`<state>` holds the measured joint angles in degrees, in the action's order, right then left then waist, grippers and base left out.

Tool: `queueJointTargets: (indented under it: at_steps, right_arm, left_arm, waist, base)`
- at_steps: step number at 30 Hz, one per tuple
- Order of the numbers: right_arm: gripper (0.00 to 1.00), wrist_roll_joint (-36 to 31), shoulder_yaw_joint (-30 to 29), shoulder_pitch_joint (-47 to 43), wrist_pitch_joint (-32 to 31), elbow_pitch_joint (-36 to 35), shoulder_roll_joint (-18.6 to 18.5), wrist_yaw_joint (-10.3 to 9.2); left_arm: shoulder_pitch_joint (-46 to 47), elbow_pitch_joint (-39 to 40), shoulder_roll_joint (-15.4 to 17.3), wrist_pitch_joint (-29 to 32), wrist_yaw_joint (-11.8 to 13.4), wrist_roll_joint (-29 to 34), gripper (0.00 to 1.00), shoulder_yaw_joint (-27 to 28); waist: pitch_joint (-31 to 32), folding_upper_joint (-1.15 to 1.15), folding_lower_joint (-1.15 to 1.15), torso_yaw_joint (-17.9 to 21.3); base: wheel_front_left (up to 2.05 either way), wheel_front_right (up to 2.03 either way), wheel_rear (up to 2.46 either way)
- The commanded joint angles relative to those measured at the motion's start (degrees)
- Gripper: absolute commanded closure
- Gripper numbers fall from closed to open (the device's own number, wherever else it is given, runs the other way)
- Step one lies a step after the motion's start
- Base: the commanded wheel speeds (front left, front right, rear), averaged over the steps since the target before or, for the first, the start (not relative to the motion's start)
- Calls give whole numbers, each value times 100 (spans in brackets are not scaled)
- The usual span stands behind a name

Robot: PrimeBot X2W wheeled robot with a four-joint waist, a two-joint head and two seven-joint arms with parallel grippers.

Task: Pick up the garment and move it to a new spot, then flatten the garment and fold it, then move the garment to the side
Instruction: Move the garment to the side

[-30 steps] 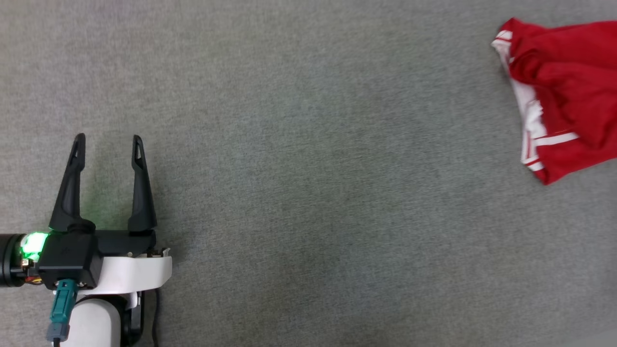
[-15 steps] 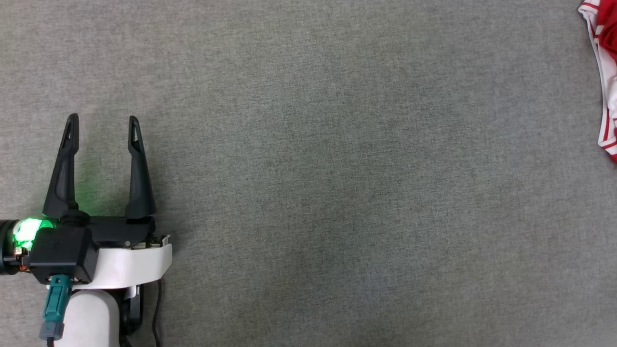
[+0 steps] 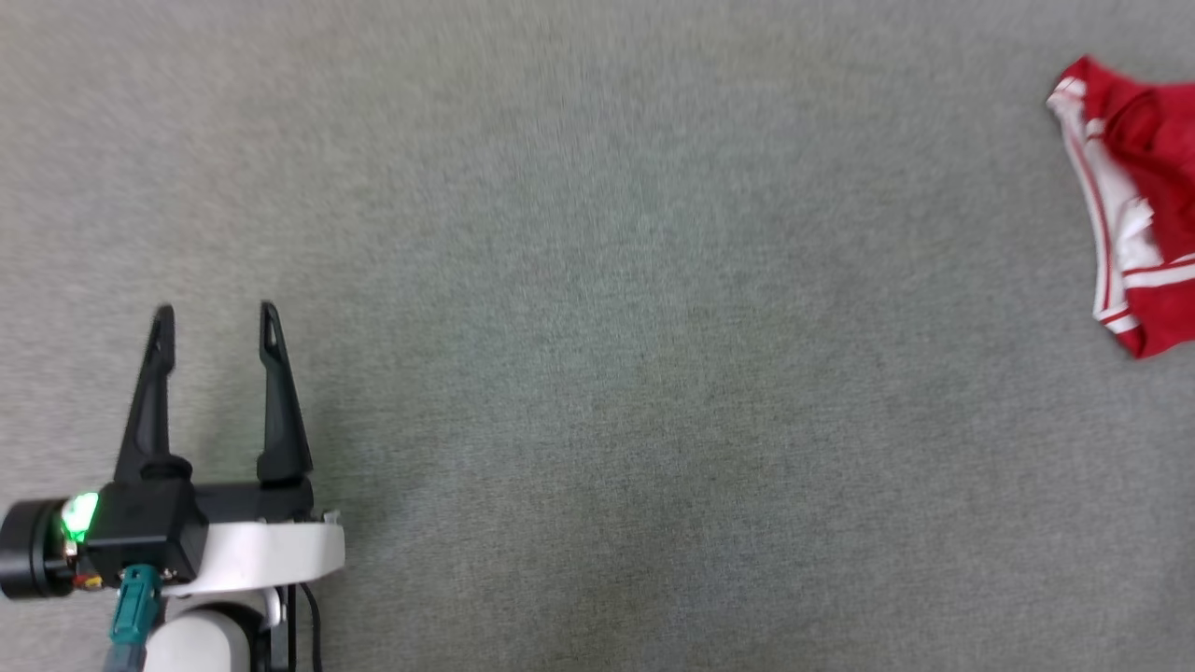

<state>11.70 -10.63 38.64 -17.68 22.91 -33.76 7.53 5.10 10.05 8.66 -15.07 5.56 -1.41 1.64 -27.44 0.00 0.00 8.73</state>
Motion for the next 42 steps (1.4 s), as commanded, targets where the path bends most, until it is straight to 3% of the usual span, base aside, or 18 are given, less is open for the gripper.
queueJointTargets:
  at_steps: [1, 10, 20, 30, 42]
  right_arm:
    - [0, -8, 28, -156, 207, -175, 92, -9]
    - [0, -249, 132, -839, 1445, -1321, 789, -9]
    - [0, -661, 519, -1862, 2720, -2120, 1707, -11]
    - [0, -621, 858, -2972, 3014, -2308, 2531, -9]
    - [0, -408, 739, -3990, 3079, -2161, 2865, -8]
  left_arm:
    - [-126, -32, -28, -12, -5, -45, 0, 6]
    - [-517, -290, -189, -12, -38, -118, 0, 59]
    - [-858, -654, -331, -12, -124, -164, 0, 46]
    - [-1061, -913, -408, -12, -199, -139, 0, 11]
    - [-1249, -1036, -446, -12, -336, -124, 0, -40]
  waist:
    - [383, 0, 0, -65]
    - [1150, 0, 0, -276]
    - [1774, 0, 0, -507]
    - [2243, 0, 0, -671]
    - [2560, 0, 0, -726]
  base:
    - [0, 0, 0]
    - [0, 0, 0]
    - [0, 0, 0]
    - [0, 0, 0]
    - [0, 0, 0]
